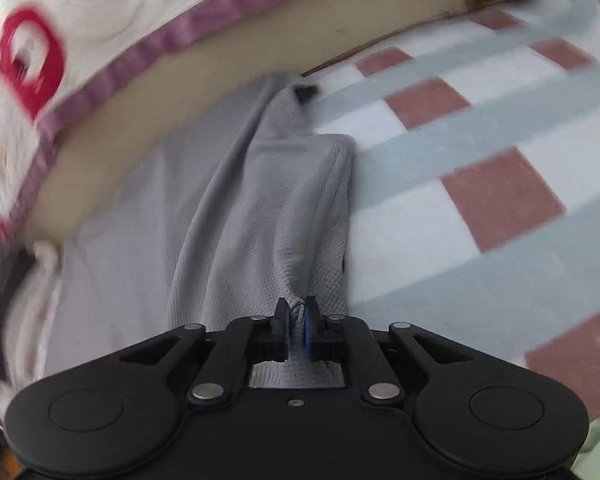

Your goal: Fold clothes

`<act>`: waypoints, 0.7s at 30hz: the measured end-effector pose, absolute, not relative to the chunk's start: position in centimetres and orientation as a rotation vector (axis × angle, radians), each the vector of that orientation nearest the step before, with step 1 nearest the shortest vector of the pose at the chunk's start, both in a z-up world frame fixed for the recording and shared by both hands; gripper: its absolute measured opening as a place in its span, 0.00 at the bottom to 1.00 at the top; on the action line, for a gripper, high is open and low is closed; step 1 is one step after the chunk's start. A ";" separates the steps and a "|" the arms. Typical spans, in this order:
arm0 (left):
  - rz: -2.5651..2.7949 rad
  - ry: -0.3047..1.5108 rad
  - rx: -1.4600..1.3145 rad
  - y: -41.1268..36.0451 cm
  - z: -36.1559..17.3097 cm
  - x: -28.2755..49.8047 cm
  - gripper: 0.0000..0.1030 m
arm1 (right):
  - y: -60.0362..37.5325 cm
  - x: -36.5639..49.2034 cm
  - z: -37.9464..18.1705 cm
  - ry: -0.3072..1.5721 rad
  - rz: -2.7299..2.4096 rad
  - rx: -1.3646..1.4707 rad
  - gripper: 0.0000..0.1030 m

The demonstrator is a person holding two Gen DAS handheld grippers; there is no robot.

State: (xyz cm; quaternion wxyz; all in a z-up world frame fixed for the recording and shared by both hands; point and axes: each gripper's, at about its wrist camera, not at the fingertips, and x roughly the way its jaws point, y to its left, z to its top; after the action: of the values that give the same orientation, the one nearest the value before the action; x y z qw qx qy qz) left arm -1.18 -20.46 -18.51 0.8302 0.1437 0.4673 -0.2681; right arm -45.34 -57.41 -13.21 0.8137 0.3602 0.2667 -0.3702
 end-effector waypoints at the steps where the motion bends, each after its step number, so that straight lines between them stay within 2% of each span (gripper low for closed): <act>1: -0.571 0.995 0.292 -20.3 -18.3 -1.2 0.31 | -56.4 -45.6 -12.0 0.571 -0.846 0.695 0.07; 4: -0.568 1.008 0.274 -19.9 -18.2 -0.8 0.29 | -53.7 -48.0 -9.1 0.561 -1.050 0.550 0.06; 7: -0.558 1.022 0.275 -19.8 -18.2 -0.7 0.30 | -53.2 -47.3 -11.1 0.699 -1.075 0.501 0.07; 11: -0.548 1.028 0.296 -20.0 -18.1 -1.1 0.33 | -54.2 -45.3 -13.2 0.785 -1.112 0.554 0.16; 13: -0.552 1.037 0.290 -19.9 -18.1 -1.1 0.36 | -54.1 -45.4 -12.5 0.799 -1.105 0.556 0.26; 15: -0.568 1.065 0.247 -19.6 -18.1 -1.0 0.45 | -53.6 -46.5 -10.9 0.782 -1.073 0.561 0.56; 19: -0.600 1.104 0.163 -19.1 -17.9 -0.8 0.47 | -49.9 -50.8 -8.0 0.701 -0.896 0.767 0.60; 21: -0.618 1.119 0.122 -19.0 -18.0 -0.7 0.50 | -48.4 -51.6 -7.8 0.716 -0.794 0.843 0.70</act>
State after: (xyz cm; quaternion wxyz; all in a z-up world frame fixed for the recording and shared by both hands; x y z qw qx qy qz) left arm -0.75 -18.97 -17.96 0.8007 0.0568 0.5220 -0.2884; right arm -51.65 -48.41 -7.78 0.7772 0.3895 0.3312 -0.3669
